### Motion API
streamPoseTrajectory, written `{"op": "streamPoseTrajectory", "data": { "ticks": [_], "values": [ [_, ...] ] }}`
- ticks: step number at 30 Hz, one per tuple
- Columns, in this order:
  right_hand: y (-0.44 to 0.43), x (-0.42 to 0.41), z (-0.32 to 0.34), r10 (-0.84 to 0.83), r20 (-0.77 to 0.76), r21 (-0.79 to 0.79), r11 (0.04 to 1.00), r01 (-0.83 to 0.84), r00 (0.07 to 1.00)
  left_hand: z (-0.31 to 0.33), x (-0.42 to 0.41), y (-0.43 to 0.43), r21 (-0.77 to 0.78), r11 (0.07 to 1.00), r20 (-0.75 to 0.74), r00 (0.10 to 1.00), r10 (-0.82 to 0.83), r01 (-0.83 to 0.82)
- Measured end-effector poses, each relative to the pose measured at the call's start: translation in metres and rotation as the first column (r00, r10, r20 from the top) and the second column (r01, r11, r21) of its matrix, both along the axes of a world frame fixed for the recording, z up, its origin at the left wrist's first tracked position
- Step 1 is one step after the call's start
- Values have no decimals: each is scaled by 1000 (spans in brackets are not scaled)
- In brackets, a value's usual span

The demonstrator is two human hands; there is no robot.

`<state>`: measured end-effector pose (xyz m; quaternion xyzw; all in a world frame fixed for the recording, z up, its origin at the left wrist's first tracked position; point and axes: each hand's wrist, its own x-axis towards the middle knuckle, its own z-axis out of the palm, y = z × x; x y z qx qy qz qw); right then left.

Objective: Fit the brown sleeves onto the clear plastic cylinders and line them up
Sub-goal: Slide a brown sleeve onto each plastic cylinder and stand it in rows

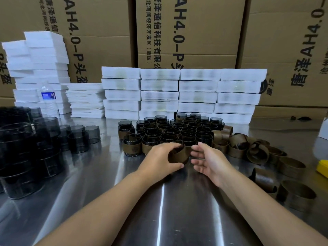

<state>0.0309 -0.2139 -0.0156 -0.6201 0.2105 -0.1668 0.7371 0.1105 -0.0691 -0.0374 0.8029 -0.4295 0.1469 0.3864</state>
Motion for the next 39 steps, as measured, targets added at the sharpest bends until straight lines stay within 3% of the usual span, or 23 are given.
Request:
{"op": "streamPoseTrajectory", "data": {
  "ticks": [5,10,14,16,19,21,23,26,30,39],
  "values": [
    [-2,1,-1,-4,-19,-17,1000,4,1000,-5,5,-2,152,988,137,990,-41,20],
    [-2,1,-1,4,-27,-33,999,-5,1000,-6,9,1,173,985,247,968,-34,-9],
    [0,0,0,19,-34,-54,998,-21,999,13,8,17,81,993,314,948,60,-90],
    [0,-1,1,20,-32,-86,996,-23,999,27,13,29,-60,963,355,896,268,-264],
    [2,-1,0,11,-33,-187,982,-17,999,45,30,53,-152,763,263,718,644,-629],
    [5,-1,0,9,-33,-244,970,-17,999,46,43,70,-41,618,149,607,781,-785],
    [7,-1,-1,13,-31,-273,962,-21,999,42,54,83,118,546,24,552,833,-829],
    [9,-3,0,12,-29,-283,959,-20,1000,30,70,95,250,530,-89,525,846,-811],
    [8,-6,3,10,-23,-281,959,-16,1000,10,80,106,279,562,-223,517,827,-779],
    [8,-9,4,20,-22,-324,946,-26,1000,-2,88,110,247,497,-213,454,865,-832]
  ]
}}
